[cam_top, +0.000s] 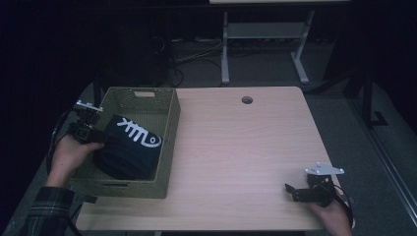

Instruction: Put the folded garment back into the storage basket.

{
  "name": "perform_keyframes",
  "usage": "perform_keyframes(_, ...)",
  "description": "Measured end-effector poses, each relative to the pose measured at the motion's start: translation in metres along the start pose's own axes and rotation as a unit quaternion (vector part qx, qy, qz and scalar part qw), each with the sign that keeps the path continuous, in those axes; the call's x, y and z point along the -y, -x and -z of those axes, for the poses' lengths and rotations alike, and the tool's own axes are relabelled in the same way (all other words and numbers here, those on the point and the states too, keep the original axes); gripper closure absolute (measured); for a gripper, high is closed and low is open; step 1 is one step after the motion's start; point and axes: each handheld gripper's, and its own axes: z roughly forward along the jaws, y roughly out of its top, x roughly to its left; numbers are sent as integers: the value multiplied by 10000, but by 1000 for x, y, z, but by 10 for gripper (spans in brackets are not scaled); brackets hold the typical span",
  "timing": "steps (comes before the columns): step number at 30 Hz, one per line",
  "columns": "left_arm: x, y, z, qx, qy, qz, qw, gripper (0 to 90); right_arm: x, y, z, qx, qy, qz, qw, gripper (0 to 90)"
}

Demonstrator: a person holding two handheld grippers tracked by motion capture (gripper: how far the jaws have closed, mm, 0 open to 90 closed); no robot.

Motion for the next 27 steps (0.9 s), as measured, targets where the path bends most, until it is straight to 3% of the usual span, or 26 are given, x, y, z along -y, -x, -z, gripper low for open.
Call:
perform_keyframes(9, 10, -11, -26, -363, -194, 7, 9992, 709, 0, 0, 0, 1, 4, -2, 10000, 28)
perform_keyframes(16, 20, -22, -40, -479, -306, 113, 9983, 704, 0, 0, 0, 1, 4, -2, 10000, 28)
perform_keyframes(27, 24, -26, -46, -619, -362, 150, 9973, 633, 0, 0, 0, 0, 2, -6, 10000, 28)
